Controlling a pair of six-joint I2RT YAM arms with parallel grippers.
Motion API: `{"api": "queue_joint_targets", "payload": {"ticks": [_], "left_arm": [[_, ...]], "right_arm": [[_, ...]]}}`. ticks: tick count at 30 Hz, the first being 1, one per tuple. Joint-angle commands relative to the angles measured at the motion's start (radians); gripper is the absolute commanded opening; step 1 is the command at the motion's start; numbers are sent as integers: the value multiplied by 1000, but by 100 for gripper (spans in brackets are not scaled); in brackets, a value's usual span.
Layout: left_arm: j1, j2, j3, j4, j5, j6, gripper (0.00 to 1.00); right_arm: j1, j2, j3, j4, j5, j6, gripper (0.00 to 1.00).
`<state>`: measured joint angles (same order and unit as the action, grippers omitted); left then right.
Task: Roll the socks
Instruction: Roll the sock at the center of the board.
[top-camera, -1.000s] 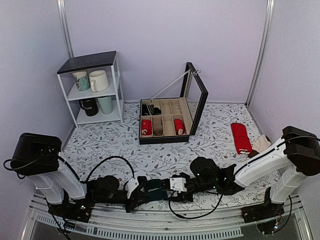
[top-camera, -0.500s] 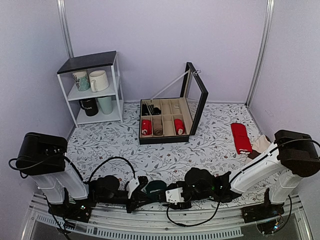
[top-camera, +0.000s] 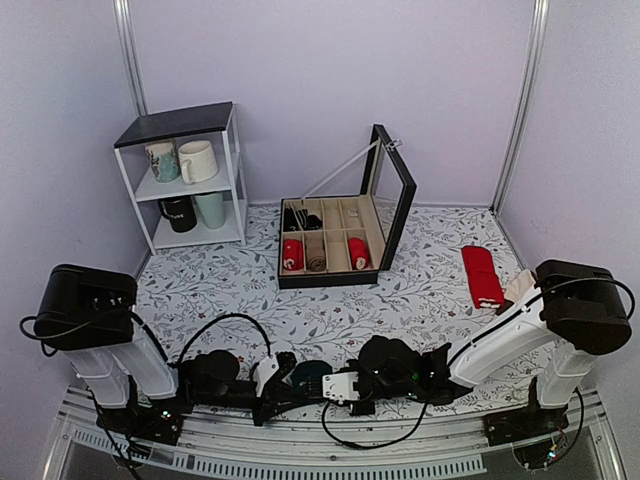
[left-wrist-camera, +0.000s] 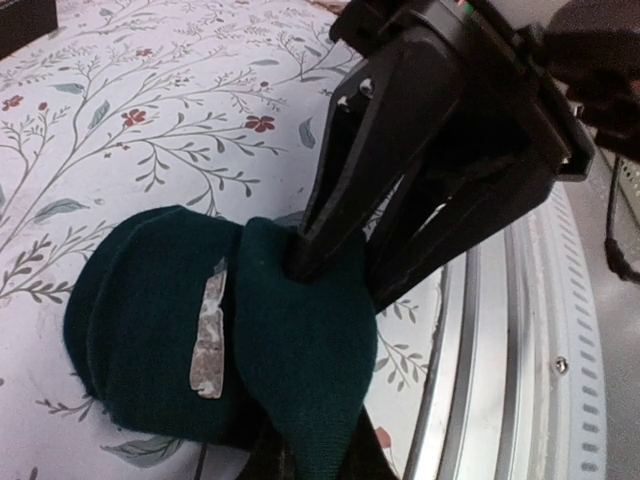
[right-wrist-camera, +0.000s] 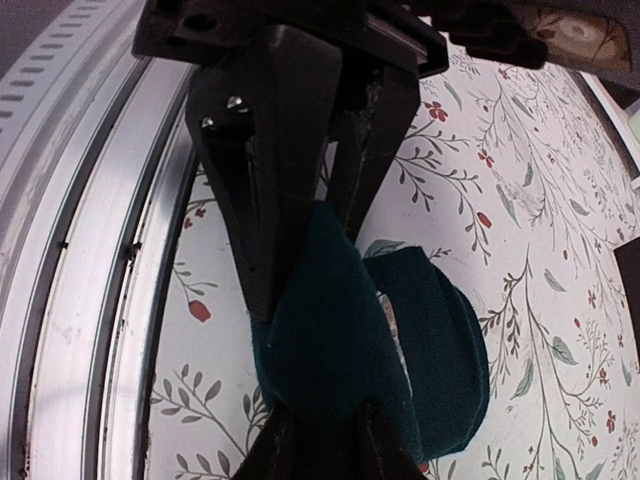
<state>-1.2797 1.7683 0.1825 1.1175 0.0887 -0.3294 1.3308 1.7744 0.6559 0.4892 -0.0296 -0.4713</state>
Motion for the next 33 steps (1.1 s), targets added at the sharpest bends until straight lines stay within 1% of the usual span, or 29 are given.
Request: {"api": "queue_joint_targets", "payload": {"ticks": [1,3,4,6,7,9,11,14,15,16,20,22,24,27,33], "left_arm": [[-1,24,-5,-244,30,17,8],[0,-11,0,-266,-1,39,10],[0,-46,0,-278,-23,54,15],[-1,-112,4,-307,-79,82,40],[-1,-146,6,-321,-111,104,45],[-3,-224,2,-338,-166,157,49],[-8,-300,-7,-343,-216,209,57],[-16,-396,-15,-370,-249,283,74],[-24,-421,-19,-381,-255,303,88],[-33,-441,-22,-393,-258,316,98],[-57,-458,-45,-379,-262,318,99],[-84,-440,-58,-357,-298,301,99],[-128,-420,-83,-303,-360,290,94],[-146,-412,-95,-279,-380,285,83],[-151,-405,-85,-288,-370,326,76]], "right_arm": [[4,86,20,-165,-2,67,16],[5,94,32,-209,-14,101,14],[5,93,35,-226,-26,114,13],[5,89,35,-252,-48,150,12],[4,89,38,-276,-58,177,12],[2,91,51,-329,-79,215,12],[-12,96,74,-386,-125,256,12],[-38,110,115,-478,-205,308,12],[-46,116,132,-516,-230,317,12],[-53,123,151,-552,-254,325,12],[-99,143,213,-674,-343,353,12],[-129,152,231,-713,-367,364,12],[-145,165,249,-730,-389,370,12],[-157,209,305,-794,-386,376,12],[-165,259,344,-836,-397,374,12]]}}
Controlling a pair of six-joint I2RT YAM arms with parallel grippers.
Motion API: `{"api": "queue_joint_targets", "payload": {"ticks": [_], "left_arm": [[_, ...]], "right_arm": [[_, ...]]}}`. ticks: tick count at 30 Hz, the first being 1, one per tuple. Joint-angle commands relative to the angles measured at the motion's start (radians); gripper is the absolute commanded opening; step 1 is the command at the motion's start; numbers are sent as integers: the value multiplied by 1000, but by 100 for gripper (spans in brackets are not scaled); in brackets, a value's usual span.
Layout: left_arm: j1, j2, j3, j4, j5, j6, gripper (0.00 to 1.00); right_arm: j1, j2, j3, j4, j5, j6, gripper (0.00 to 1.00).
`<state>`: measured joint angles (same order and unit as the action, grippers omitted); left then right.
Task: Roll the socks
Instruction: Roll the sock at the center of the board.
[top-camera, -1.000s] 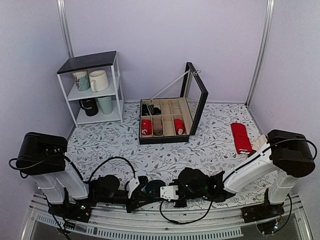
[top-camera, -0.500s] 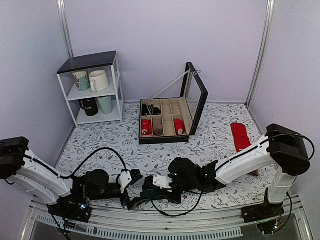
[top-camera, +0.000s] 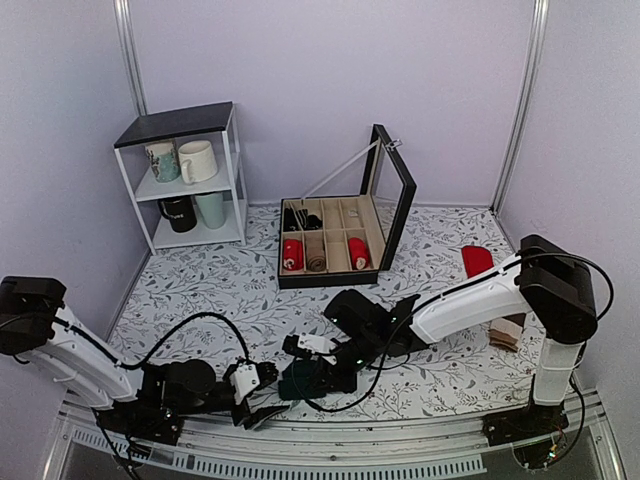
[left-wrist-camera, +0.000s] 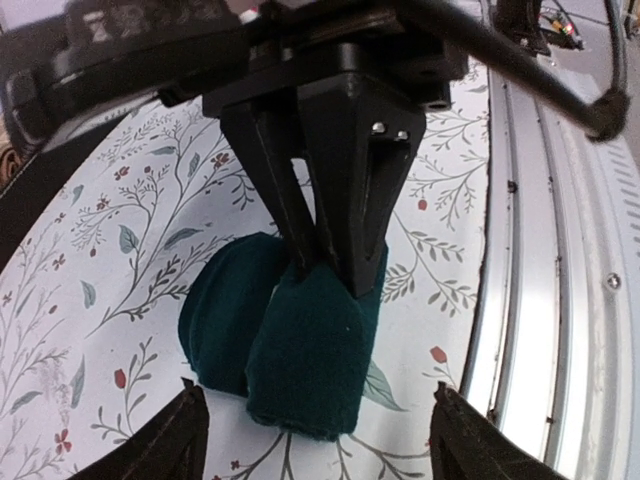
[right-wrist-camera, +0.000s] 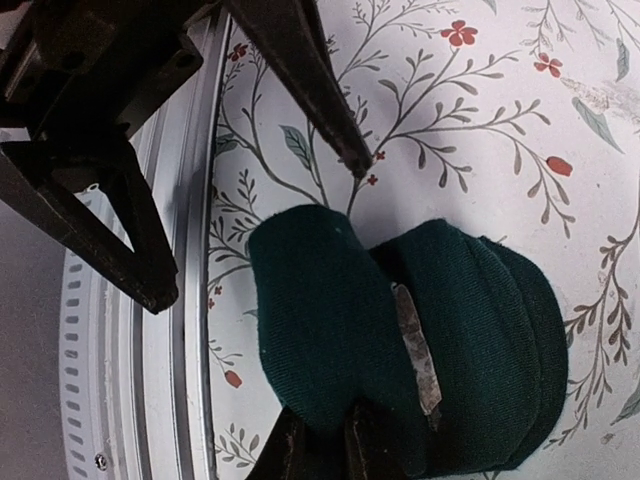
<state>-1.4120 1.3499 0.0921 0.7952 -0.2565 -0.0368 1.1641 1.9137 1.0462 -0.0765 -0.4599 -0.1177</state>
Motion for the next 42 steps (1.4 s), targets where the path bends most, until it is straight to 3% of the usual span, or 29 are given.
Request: {"api": "queue_joint_targets", "payload": {"ticks": [1,6,14,16,17,19,20,21,30,39,42], "left_arm": [[-18,22,4,49,-33,39,75],[-18,92,16,118,-33,84,72],[-18,236,58,211,-17,105,59],[-17,243,63,217,-15,103,51],[-18,244,65,216,-14,102,40],[-16,242,66,216,-12,101,27],[-15,243,66,216,-7,100,17],[-16,247,66,216,-6,96,0],[18,308,58,209,38,-68,0],[60,247,54,55,172,-281,0],[79,264,62,13,205,-316,0]], "right_arm": [[1,124,-43,-272,33,20,12],[-4,141,-26,-289,34,24,12],[-6,145,-19,-302,27,28,12],[-6,144,-21,-302,26,30,12],[-7,145,-19,-304,26,30,12],[-8,149,-15,-308,25,33,12],[-8,152,-14,-310,24,33,12],[-9,154,-12,-313,23,32,12],[-13,137,-13,-274,-9,38,13],[-14,42,-64,-56,34,52,43],[-12,-36,-133,96,90,36,45]]}}
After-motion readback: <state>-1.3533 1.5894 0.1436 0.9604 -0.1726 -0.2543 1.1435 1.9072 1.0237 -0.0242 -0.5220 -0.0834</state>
